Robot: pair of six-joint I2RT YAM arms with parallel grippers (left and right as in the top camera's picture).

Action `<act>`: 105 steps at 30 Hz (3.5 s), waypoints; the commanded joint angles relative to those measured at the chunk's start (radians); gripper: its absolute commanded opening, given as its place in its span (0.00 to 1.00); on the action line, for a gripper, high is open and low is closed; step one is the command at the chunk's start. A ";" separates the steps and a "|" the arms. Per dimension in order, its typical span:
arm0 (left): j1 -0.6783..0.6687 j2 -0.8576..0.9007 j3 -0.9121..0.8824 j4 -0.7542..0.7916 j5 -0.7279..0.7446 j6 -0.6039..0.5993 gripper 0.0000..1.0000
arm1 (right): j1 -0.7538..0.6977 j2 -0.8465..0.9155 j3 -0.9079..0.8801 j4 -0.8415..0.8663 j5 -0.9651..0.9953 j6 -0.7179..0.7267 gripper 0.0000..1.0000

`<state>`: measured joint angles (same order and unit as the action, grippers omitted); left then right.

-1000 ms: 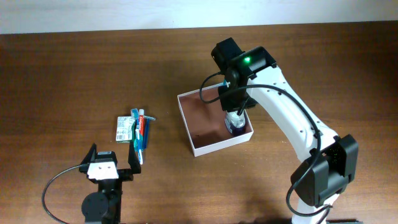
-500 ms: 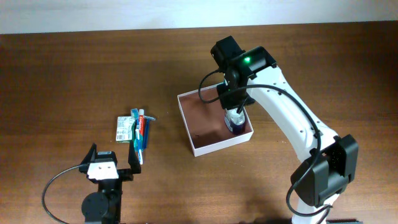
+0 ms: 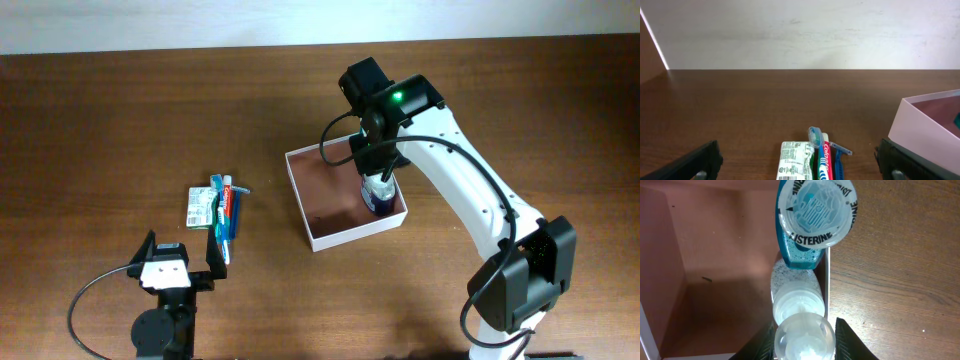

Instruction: Pack container

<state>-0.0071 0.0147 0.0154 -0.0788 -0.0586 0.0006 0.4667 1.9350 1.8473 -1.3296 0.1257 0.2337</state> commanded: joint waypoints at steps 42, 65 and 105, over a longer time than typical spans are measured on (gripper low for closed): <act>0.005 -0.008 -0.006 0.000 0.011 0.015 0.99 | 0.003 -0.013 0.002 -0.069 -0.043 0.018 0.45; 0.005 -0.008 -0.006 0.000 0.011 0.016 1.00 | -0.029 -0.013 -0.057 -0.042 -0.035 0.018 0.43; 0.005 -0.008 -0.006 0.000 0.011 0.015 1.00 | -0.075 -0.013 -0.056 0.018 -0.137 -0.021 0.34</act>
<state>-0.0067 0.0147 0.0154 -0.0788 -0.0586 0.0006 0.3950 1.9347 1.7958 -1.3144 -0.0093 0.2203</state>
